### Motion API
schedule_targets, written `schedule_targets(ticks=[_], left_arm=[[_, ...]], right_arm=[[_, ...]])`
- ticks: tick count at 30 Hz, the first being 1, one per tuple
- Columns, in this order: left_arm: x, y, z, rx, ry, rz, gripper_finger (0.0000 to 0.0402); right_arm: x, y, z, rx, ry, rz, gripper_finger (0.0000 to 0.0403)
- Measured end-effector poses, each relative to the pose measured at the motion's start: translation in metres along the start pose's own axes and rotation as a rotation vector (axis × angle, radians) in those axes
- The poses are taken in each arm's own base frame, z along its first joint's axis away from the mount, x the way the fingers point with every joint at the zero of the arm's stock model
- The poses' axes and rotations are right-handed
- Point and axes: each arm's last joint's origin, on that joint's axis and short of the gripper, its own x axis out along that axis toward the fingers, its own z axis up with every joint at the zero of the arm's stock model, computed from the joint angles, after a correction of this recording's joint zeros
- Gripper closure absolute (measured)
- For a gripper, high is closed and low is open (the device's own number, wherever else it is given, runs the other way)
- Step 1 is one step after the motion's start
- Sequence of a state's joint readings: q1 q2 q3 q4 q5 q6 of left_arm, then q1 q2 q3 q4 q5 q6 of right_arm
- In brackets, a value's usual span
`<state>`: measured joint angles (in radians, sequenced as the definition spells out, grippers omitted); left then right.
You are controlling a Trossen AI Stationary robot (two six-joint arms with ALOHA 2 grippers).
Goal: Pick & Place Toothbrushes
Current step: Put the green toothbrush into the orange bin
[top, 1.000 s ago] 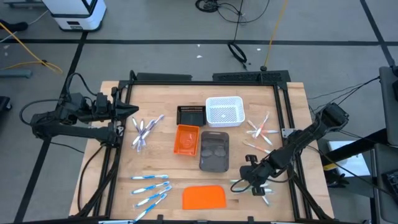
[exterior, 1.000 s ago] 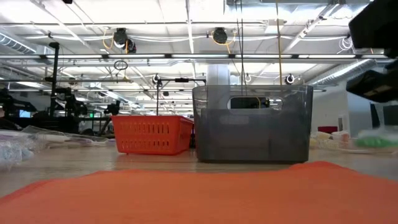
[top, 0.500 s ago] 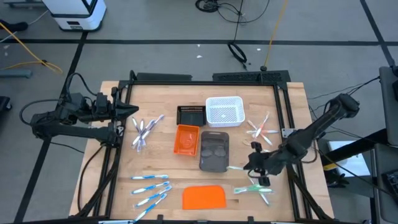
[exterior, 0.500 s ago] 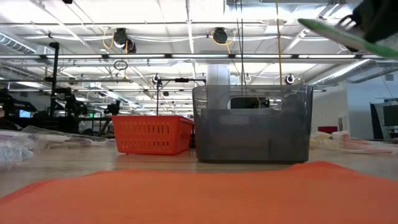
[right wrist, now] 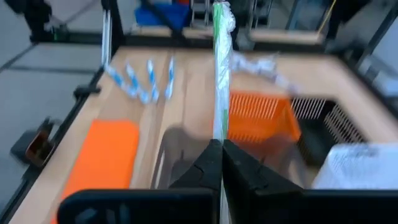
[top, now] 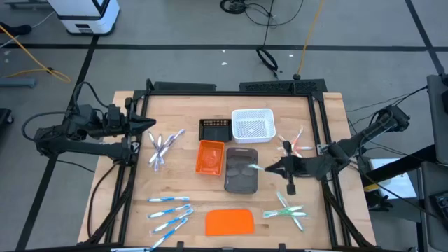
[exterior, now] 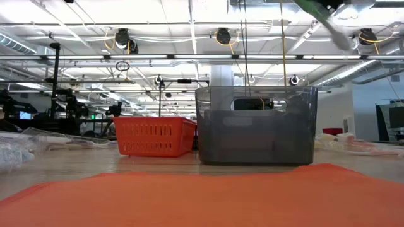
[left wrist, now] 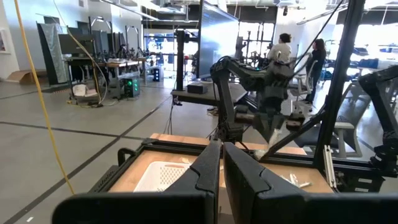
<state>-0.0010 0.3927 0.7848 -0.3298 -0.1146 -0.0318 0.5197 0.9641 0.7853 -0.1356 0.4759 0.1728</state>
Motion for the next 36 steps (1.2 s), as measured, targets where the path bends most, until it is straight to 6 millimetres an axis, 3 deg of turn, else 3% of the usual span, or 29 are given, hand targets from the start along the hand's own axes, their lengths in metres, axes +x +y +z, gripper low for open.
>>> schedule_targets(ticks=[8,13,23,36], left_arm=[[0.004,0.0,-0.001,0.003,0.018,0.001,0.0378],[0.017,-0.002,-0.004,0.007,0.049,0.002,0.0378],[0.062,-0.007,-0.009,0.024,0.069,0.002,0.0378],[0.138,-0.015,-0.038,0.016,0.119,-0.009,0.0378]], right_arm=[[0.006,-0.019,0.026,-0.081,-0.221,-0.089,0.0403],[0.007,-0.03,0.038,-0.101,-0.323,-0.139,0.0403],[0.027,-0.048,0.043,-0.115,-0.372,-0.189,0.0403],[0.046,-0.061,0.045,-0.114,-0.431,-0.146,0.0403]])
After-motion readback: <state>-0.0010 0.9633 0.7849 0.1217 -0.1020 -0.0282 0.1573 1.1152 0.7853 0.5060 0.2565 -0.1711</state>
